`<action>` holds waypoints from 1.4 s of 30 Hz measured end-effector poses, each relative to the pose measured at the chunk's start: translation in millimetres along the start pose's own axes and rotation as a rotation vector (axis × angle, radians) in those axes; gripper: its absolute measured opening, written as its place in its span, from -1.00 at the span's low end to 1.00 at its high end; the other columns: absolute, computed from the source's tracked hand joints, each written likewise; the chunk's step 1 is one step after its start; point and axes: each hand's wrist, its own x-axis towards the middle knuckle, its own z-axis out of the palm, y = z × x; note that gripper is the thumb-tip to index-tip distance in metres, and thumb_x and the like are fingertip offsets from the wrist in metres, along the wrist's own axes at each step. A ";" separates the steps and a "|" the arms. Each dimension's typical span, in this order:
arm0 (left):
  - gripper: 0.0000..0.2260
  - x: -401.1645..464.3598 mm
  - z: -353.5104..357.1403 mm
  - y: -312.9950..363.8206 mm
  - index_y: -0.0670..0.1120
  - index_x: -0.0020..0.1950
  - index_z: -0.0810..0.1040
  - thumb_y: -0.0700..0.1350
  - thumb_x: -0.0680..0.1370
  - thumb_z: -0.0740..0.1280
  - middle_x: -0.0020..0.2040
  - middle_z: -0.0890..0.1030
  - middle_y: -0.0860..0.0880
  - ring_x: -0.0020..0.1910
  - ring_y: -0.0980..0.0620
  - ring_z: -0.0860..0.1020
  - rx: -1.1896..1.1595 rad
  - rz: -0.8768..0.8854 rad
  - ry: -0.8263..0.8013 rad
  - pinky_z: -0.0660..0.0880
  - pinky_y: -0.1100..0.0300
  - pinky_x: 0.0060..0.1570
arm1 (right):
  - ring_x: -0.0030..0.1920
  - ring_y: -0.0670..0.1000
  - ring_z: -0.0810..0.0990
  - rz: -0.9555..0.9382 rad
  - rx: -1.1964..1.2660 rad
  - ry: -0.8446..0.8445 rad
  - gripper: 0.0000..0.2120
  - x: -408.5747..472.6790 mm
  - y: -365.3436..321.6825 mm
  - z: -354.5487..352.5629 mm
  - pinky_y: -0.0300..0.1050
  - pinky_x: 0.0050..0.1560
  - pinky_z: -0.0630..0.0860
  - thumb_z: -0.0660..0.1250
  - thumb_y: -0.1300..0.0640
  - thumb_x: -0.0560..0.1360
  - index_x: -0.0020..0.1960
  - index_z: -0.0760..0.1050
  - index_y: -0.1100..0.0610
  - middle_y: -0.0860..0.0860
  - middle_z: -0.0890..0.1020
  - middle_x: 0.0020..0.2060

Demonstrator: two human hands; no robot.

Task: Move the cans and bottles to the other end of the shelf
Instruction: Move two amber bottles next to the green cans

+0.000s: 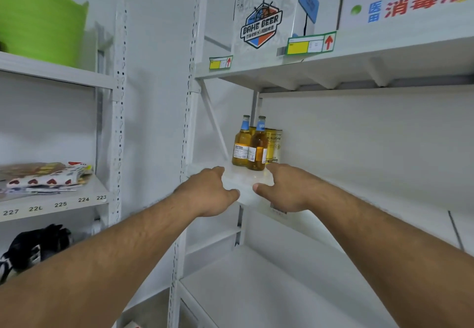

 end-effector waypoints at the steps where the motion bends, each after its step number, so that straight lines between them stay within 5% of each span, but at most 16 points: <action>1: -0.27 10.4 2.5 -3.3 0.01 0.69 0.08 0.18 0.62 0.31 0.64 0.25 0.01 0.55 -0.09 0.34 0.006 0.001 0.004 0.40 -0.04 0.47 | 0.48 0.11 0.37 0.002 0.001 0.011 -0.30 10.3 2.7 3.3 0.00 0.41 0.39 0.16 -0.25 0.63 0.63 0.09 0.08 0.05 0.31 0.56; 17: -0.27 171.0 16.4 -28.3 0.00 0.69 0.08 0.18 0.62 0.31 0.65 0.24 -0.04 0.56 -0.11 0.33 0.017 0.021 -0.010 0.36 0.01 0.46 | 0.20 0.07 0.55 0.037 0.073 0.088 -0.53 138.4 31.8 21.2 -0.09 0.18 0.48 0.23 -0.13 0.64 0.49 0.35 0.01 0.04 0.56 0.30; 30: -0.30 304.0 22.5 -55.9 -0.07 0.61 0.26 0.16 0.57 0.41 0.56 0.40 -0.10 0.48 -0.12 0.43 -0.106 0.205 -0.063 0.39 0.09 0.33 | 0.20 0.09 0.51 0.312 0.067 0.178 -0.44 247.6 24.0 35.9 -0.11 0.02 0.40 0.28 -0.17 0.61 0.49 0.31 0.11 0.08 0.53 0.31; 37: -0.27 373.0 31.4 -64.2 -0.12 0.59 0.25 0.12 0.54 0.48 0.50 0.46 -0.12 0.40 -0.13 0.49 -0.226 0.247 -0.113 0.42 0.10 0.14 | 0.00 0.06 0.55 0.476 0.150 0.300 -0.56 306.0 16.6 49.5 -0.09 -0.09 0.46 0.34 -0.20 0.54 0.24 0.46 0.09 0.01 0.57 -0.03; 42: -0.36 407.1 47.3 -59.8 -0.05 0.34 0.42 0.14 0.39 0.59 0.20 0.61 -0.03 0.11 -0.07 0.61 -0.371 0.260 -0.170 0.58 0.05 0.08 | -0.14 -0.01 0.52 0.543 0.268 0.378 -0.69 325.9 15.3 58.9 -0.18 -0.31 0.37 0.37 -0.17 0.53 0.03 0.40 0.03 -0.09 0.46 -0.26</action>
